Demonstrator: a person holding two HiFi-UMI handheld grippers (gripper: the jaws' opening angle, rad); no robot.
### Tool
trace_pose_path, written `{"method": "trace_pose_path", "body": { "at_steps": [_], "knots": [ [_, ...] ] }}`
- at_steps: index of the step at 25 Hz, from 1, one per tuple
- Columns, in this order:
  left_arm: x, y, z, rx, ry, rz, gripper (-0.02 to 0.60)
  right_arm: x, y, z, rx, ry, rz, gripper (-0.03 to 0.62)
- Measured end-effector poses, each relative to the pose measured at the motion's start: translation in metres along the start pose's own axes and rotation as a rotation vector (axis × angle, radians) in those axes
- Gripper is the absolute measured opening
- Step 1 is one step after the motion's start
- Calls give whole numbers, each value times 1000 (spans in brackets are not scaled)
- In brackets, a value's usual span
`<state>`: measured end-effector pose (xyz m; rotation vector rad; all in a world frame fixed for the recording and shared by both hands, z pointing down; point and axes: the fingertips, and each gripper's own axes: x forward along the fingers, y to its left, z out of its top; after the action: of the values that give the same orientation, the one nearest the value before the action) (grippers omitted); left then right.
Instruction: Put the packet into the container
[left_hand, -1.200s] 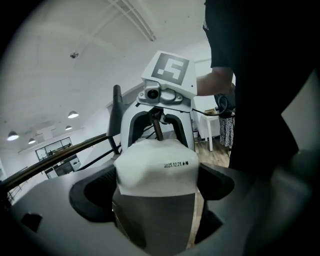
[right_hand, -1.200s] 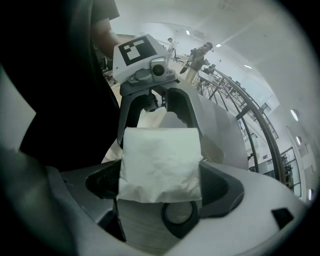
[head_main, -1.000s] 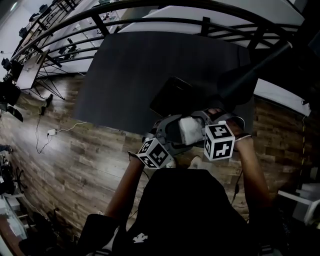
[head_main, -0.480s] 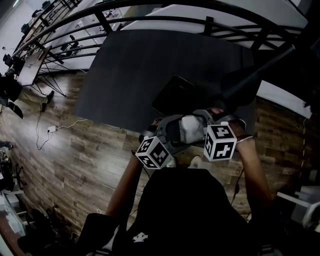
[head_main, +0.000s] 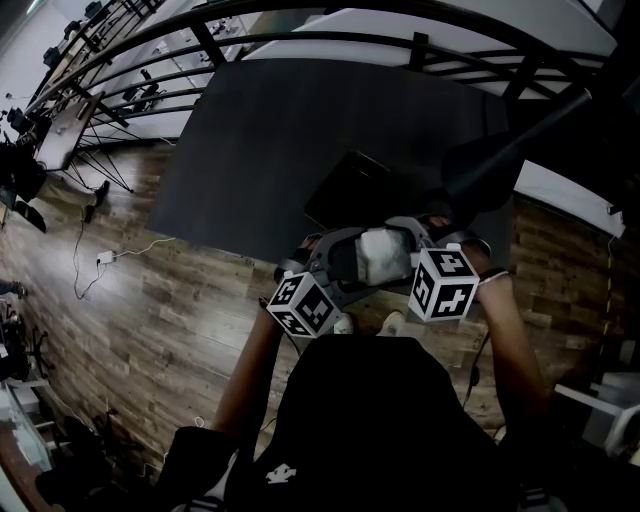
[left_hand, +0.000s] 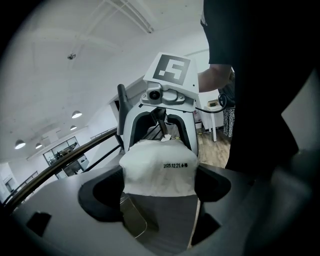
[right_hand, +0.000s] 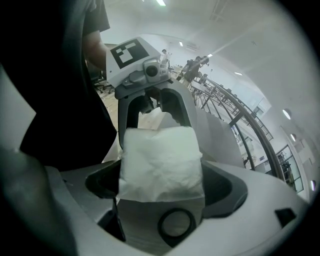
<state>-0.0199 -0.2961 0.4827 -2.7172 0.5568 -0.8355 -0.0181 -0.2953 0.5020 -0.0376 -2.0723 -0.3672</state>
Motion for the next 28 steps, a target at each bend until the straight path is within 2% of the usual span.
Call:
{"method": "trace_pose_path", "body": {
  "at_steps": [5, 8, 10, 14, 18, 19, 20, 21, 24, 26, 28],
  "knots": [
    [0, 1, 1, 15, 6, -7, 431, -3, -1, 2, 6, -16, -7, 459],
    [-2, 2, -9, 23, 62, -5, 431, -8, -2, -2, 9, -1, -15, 459],
    [-7, 7, -17, 12, 95, 11, 431, -13, -5, -6, 16, 5, -26, 457],
    [-11, 25, -13, -14, 88, 57, 431, -18, -11, -6, 43, -24, -48, 457],
    [-18, 38, -24, -57, 98, 101, 431, -15, -13, -9, 91, -25, -82, 457],
    [-19, 41, -29, -77, 100, 114, 431, -15, -15, -11, 110, -28, -104, 427],
    [-20, 44, -33, -98, 100, 126, 431, -16, -18, -13, 133, -37, -130, 330],
    [-21, 46, -37, -118, 99, 138, 431, -17, -19, -14, 160, -49, -150, 265],
    [-21, 57, -44, -160, 91, 178, 431, -18, -20, -18, 224, -74, -173, 222],
    [-21, 65, -46, -179, 82, 205, 431, -18, -22, -20, 251, -87, -202, 139],
    [-19, 72, -49, -207, 71, 230, 431, -19, -23, -21, 278, -105, -223, 94]
  ]
}}
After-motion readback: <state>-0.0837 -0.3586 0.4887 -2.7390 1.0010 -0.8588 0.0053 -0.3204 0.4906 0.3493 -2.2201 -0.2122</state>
